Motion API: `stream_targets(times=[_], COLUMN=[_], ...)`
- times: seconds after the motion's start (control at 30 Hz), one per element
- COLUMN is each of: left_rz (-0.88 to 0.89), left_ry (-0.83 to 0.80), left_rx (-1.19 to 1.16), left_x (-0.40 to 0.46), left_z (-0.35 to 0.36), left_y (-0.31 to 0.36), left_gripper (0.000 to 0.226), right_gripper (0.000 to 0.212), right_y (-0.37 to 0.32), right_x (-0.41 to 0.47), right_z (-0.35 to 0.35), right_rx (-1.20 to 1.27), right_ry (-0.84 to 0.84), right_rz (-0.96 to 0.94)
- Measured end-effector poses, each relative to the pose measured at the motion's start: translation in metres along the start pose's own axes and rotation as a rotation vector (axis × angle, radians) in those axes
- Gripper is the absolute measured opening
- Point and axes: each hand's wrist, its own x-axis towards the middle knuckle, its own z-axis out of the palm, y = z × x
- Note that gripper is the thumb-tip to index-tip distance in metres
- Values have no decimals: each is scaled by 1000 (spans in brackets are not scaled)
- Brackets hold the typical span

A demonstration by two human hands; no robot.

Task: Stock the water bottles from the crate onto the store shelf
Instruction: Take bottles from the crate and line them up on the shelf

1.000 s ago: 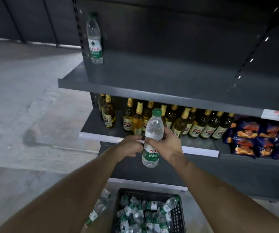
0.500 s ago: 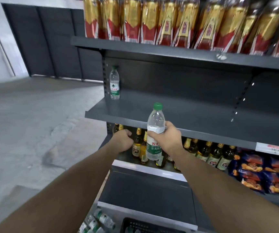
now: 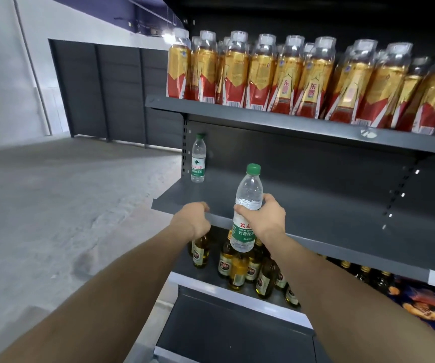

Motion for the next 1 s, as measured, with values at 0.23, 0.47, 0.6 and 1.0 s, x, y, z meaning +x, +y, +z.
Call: stream_targets(times=[0.23,0.47,0.6,1.0], left_rz=[26,61,80,106], left_ry=[-25,-62,-71,-170], left_rx=[11,56,83,59], left_x=[66,166,217,306], left_z=[-16,-31,-30,-6], left_y=[-36,-81,-99,-104], left_gripper=[55,54,54,52], right_gripper=[50,52,50,57], right_y=[-23,-33,-31,-14], right_x=[51,126,166,249], right_z=[63,138,173,233], right_rx=[15,4,22,10], right_ry=[19,53,72,147], right_rz=[22,36,70,128])
